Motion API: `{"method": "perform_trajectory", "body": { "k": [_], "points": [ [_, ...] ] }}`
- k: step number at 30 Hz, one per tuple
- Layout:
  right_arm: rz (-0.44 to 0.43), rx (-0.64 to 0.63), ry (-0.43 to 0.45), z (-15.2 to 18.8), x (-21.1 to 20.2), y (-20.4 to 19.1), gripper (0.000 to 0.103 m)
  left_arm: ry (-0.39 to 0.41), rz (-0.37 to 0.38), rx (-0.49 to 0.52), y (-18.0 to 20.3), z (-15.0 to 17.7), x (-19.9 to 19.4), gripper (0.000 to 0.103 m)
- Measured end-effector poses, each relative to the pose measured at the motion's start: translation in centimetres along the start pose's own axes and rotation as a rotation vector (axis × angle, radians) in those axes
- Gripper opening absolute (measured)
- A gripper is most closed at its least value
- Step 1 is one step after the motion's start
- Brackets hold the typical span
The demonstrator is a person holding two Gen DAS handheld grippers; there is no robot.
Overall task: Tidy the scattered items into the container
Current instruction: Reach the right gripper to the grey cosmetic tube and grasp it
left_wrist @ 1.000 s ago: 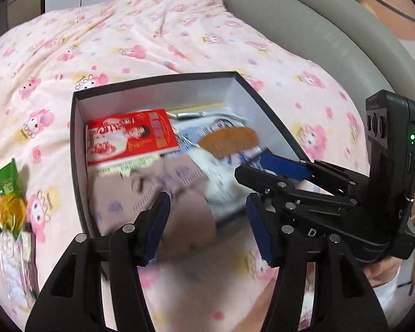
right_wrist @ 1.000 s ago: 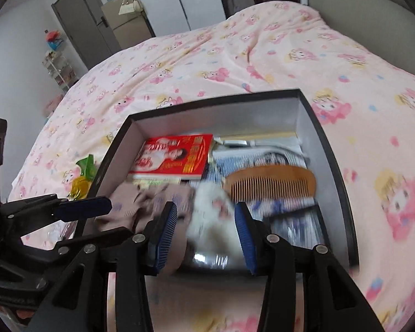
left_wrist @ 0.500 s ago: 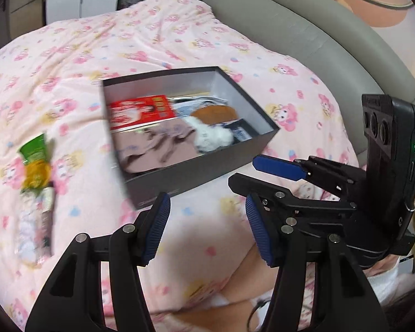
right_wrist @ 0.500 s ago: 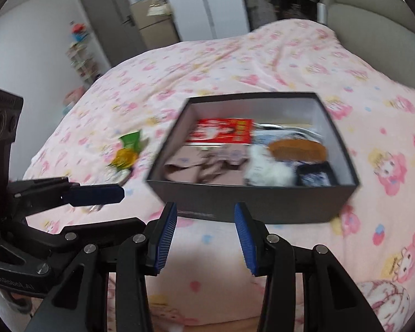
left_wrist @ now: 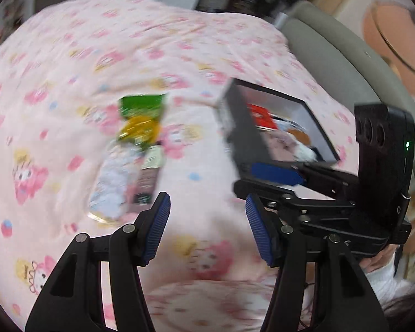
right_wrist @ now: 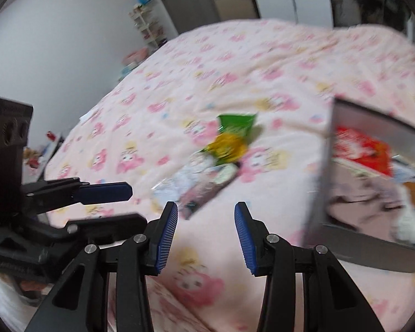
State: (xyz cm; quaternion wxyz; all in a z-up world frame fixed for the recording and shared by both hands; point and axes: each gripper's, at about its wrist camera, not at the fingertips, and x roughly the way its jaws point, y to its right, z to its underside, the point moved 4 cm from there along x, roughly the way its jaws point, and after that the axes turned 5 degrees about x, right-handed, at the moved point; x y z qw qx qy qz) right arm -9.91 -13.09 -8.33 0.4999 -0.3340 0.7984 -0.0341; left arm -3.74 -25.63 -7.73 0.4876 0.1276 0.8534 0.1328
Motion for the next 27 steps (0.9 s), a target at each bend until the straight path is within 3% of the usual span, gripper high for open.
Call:
{"method": "perform_trajectory", "body": {
  "k": [6, 11, 12, 14, 17, 18, 20, 25, 27],
  "points": [
    [0.014, 0.093, -0.155, 0.2, 7.8, 1.6, 0.039, -0.077, 0.049, -0.169, -8.3, 1.6, 4.3, 0.057],
    [-0.035, 0.113, -0.285, 1.2, 12.8, 0.7, 0.040, -0.135, 0.202, -0.251, -10.7, 3.2, 7.7, 0.057],
    [-0.039, 0.120, -0.312, 1.4, 14.0, 0.6, 0.042, -0.147, 0.203, -0.263, -11.1, 3.4, 8.2, 0.057],
    [-0.012, 0.134, -0.349, 1.6, 16.2, 0.8, 0.043, -0.159, 0.137, -0.264, -11.8, 3.5, 8.8, 0.055],
    [-0.045, 0.158, -0.334, 1.4, 18.1, 1.1, 0.045, -0.157, 0.126, -0.294, -12.5, 3.5, 8.9, 0.054],
    [-0.060, 0.163, -0.318, 1.3, 18.4, 1.2, 0.034, -0.153, 0.144, -0.306, -12.6, 3.5, 8.8, 0.054],
    [-0.075, 0.184, -0.315, 1.5, 18.8, 1.6, 0.032, -0.145, 0.157, -0.319, -12.5, 3.4, 8.4, 0.054],
    [-0.113, 0.220, -0.252, 2.3, 15.2, 2.3, 0.024, -0.118, 0.229, -0.318, -10.2, 1.9, 6.7, 0.054],
    [-0.124, 0.218, -0.233, 2.9, 13.2, 2.8, 0.021, -0.116, 0.207, -0.279, -8.6, 1.2, 6.2, 0.054]
  ]
}}
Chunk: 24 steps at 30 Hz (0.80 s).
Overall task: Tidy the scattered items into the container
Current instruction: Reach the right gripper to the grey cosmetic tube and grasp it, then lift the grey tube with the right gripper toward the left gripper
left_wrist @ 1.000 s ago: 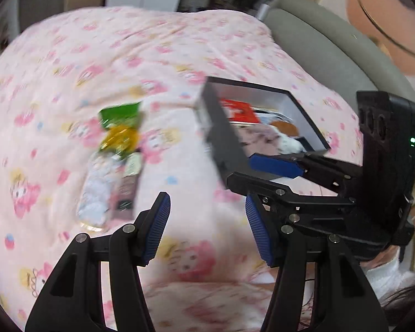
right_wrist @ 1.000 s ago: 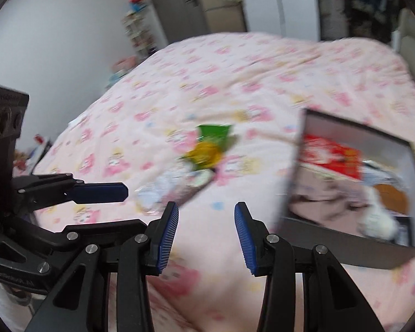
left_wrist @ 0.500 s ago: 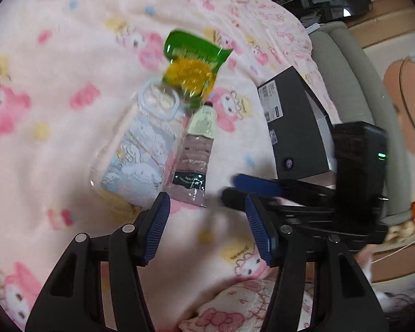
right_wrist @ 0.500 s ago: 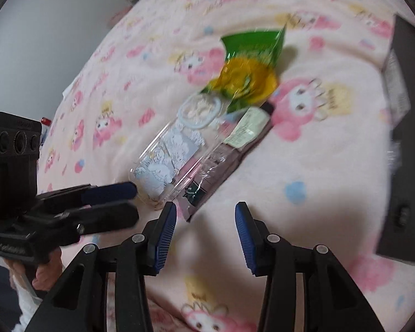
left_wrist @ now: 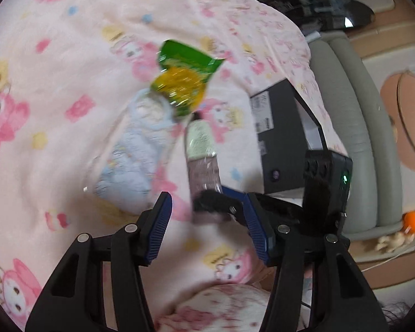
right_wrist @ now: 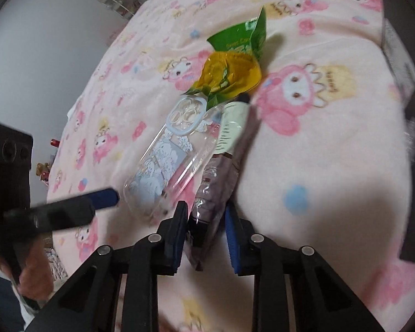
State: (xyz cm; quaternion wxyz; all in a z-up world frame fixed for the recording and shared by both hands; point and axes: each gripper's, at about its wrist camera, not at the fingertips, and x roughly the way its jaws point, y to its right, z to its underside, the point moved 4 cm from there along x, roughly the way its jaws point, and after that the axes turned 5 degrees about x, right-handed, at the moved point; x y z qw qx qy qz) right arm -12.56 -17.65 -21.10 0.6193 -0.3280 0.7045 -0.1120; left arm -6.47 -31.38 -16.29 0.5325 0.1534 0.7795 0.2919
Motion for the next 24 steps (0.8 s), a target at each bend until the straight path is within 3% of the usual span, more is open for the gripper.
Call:
{"method": "perform_trajectory", "body": {
  "k": [6, 10, 12, 16, 19, 21, 24],
  "points": [
    [-0.039, 0.000, 0.021, 4.4, -7.0, 3.3, 0.018, -0.020, 0.024, 0.095, 7.4, 0.6, 1.5, 0.056],
    [-0.070, 0.046, 0.026, 7.3, -10.9, 6.5, 0.018, -0.023, -0.002, 0.139, 12.4, 1.0, 3.8, 0.060],
    [-0.069, 0.059, 0.038, 8.4, -12.4, 8.0, 0.018, -0.012, -0.005, 0.096, 13.7, 1.3, 5.5, 0.064],
    [-0.101, 0.087, 0.031, 10.4, -15.0, 11.6, 0.018, -0.131, -0.045, 0.008, 13.9, 3.1, 11.1, 0.058],
    [-0.043, 0.093, 0.026, 10.6, -16.0, 14.1, 0.019, -0.129, -0.098, 0.027, 14.5, 3.4, 12.1, 0.057],
    [0.030, 0.077, 0.026, 10.4, -16.2, 15.2, 0.027, -0.136, -0.126, 0.028, 14.7, 3.5, 12.5, 0.057],
    [0.175, 0.078, 0.074, 9.8, -17.0, 16.7, 0.029, -0.153, -0.143, 0.009, 14.3, 3.8, 13.6, 0.057]
  ]
}}
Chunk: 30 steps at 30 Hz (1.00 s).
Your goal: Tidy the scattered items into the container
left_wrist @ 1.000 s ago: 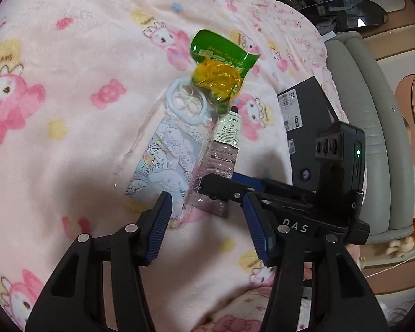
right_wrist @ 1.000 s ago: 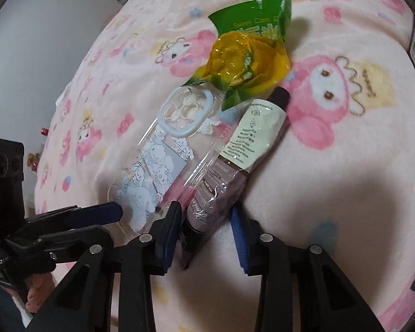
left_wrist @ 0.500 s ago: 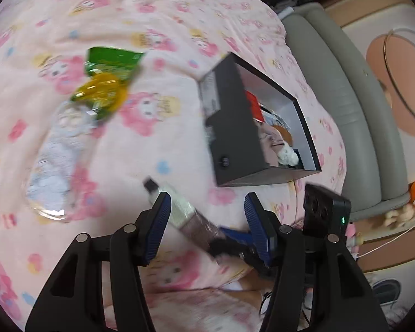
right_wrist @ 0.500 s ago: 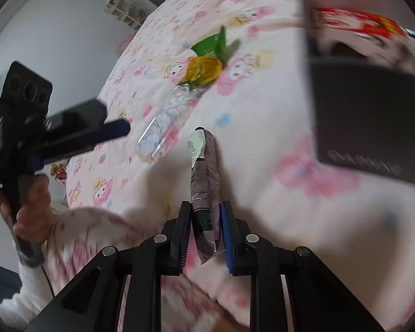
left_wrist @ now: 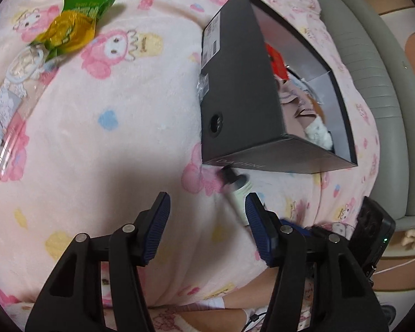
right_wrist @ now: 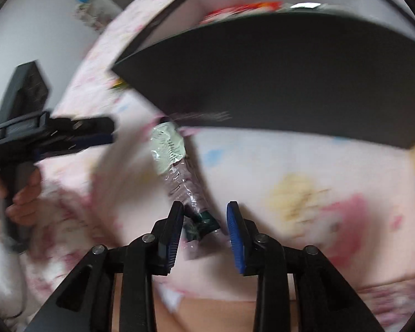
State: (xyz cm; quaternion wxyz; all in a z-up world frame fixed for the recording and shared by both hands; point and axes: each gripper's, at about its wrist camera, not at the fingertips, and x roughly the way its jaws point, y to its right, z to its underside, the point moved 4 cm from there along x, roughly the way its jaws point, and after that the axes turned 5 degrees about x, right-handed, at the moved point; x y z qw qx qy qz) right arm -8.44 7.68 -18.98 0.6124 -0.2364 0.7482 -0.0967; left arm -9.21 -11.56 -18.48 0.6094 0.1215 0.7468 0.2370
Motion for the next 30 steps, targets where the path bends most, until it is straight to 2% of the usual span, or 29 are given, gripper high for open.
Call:
{"method": "perform_trajectory", "body": {
  "k": [2, 5, 9, 12, 14, 16, 18, 23, 27, 30],
  "points": [
    [0.037, 0.039, 0.061, -0.1, -1.0, 1.1, 0.029, -0.012, -0.008, 0.008, 0.5, 0.1, 0.6, 0.057],
    [-0.017, 0.136, 0.106, 0.6, -2.2, 2.2, 0.030, -0.013, -0.015, 0.038, 1.6, -0.1, 1.3, 0.057],
    [-0.053, 0.175, 0.065, 3.0, -1.9, 2.4, 0.035, -0.014, -0.016, 0.053, 2.7, -0.7, 2.4, 0.057],
    [-0.123, 0.193, -0.003, 4.3, -0.2, 2.2, 0.035, -0.017, -0.029, 0.036, 2.7, -1.3, 3.4, 0.057],
    [-0.120, 0.175, 0.009, 4.2, 0.1, 1.8, 0.035, 0.008, -0.056, 0.050, 2.7, -1.7, 3.6, 0.056],
    [-0.118, 0.160, 0.036, 4.0, -0.1, 1.4, 0.033, 0.039, -0.078, 0.077, 2.7, -2.0, 3.4, 0.037],
    [-0.128, 0.154, 0.069, 3.5, -0.6, 1.4, 0.023, 0.029, -0.073, 0.077, 2.6, -1.8, 3.5, 0.032],
    [-0.072, 0.163, 0.134, 2.3, -1.8, 2.4, 0.021, 0.000, -0.067, 0.099, 3.2, -0.6, 3.6, 0.033],
    [0.061, 0.196, 0.246, 1.8, -3.7, 4.1, 0.021, -0.010, -0.056, 0.122, 3.9, 0.4, 3.0, 0.033],
    [0.017, 0.249, 0.227, 2.2, -3.4, 5.7, 0.022, 0.066, -0.047, 0.085, 3.4, -0.1, 1.2, 0.036]
  ]
}}
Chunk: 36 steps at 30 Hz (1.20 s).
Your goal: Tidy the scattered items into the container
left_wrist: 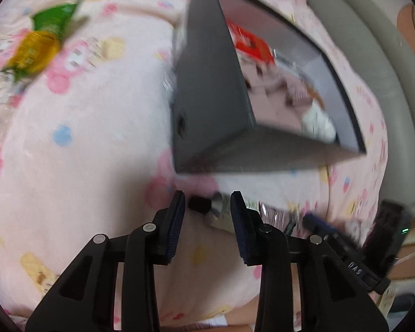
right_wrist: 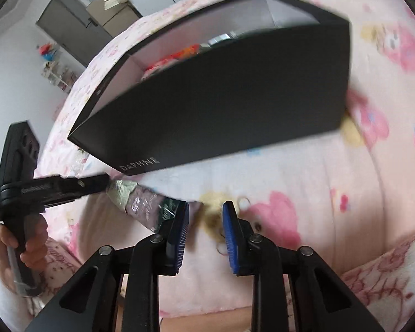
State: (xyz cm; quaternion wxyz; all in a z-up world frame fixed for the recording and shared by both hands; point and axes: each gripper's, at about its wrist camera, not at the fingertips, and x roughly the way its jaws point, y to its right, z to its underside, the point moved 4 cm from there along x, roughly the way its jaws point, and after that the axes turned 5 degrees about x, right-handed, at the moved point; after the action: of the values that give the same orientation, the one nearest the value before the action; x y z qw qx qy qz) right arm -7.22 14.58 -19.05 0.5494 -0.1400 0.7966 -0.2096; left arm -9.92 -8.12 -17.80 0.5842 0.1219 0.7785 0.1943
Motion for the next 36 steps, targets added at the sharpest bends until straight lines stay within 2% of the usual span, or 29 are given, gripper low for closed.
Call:
{"method": "perform_trajectory", "body": {
  "k": [1, 3, 6, 8, 10, 12, 16, 19, 21, 22, 25, 29, 32, 36],
  "points": [
    [-0.027, 0.041, -0.020, -0.1, 0.2, 0.8, 0.022, 0.017, -0.009, -0.016, -0.4, -0.2, -0.3, 0.037],
    [-0.060, 0.065, -0.031, 0.0, 0.6, 0.7, 0.022, 0.001, -0.015, -0.036, -0.8, -0.4, 0.1, 0.037],
    [-0.118, 0.021, -0.023, 0.4, 1.0, -1.3, 0.022, -0.046, -0.042, -0.009, -0.5, -0.1, 1.6, 0.038],
    [-0.143, -0.002, -0.032, 1.4, 1.7, -2.5, 0.022, -0.069, -0.005, 0.023, 0.4, 0.1, 1.9, 0.037],
    [-0.126, -0.022, -0.037, 1.8, 1.9, -2.8, 0.024, -0.092, 0.019, 0.056, 1.3, 0.7, 1.9, 0.044],
    [-0.100, -0.025, -0.024, 1.8, 2.0, -2.9, 0.024, -0.088, 0.011, 0.098, 2.1, 1.3, 1.4, 0.044],
    [-0.103, -0.005, -0.009, 1.6, 1.3, -2.1, 0.025, -0.076, 0.053, 0.070, 2.1, 1.4, 0.7, 0.044],
    [-0.081, -0.005, -0.014, 1.2, 1.5, -1.9, 0.027, -0.077, -0.008, 0.056, 2.2, 1.4, 1.7, 0.044],
    [-0.071, 0.027, -0.035, 0.7, 2.6, -2.1, 0.031, -0.114, -0.004, 0.050, 2.3, 1.1, 3.4, 0.046],
    [-0.087, 0.051, -0.037, 0.3, 2.6, -1.6, 0.031, -0.123, -0.002, 0.053, 2.6, 1.4, 3.7, 0.051],
    [-0.083, 0.030, -0.021, 0.1, 1.7, -1.3, 0.031, -0.081, -0.007, 0.111, 3.8, 1.9, 2.6, 0.052],
    [-0.132, 0.023, 0.029, 0.6, -1.5, -1.4, 0.031, -0.021, 0.098, 0.173, 5.5, 3.4, -0.3, 0.051],
    [-0.144, -0.008, 0.075, 0.4, -4.1, -1.5, 0.031, 0.027, 0.104, 0.277, 7.5, 4.1, -1.8, 0.051],
    [-0.115, -0.045, 0.114, 0.1, -5.2, -1.3, 0.031, 0.044, 0.121, 0.321, 7.3, 3.9, -3.0, 0.051]
  ]
}}
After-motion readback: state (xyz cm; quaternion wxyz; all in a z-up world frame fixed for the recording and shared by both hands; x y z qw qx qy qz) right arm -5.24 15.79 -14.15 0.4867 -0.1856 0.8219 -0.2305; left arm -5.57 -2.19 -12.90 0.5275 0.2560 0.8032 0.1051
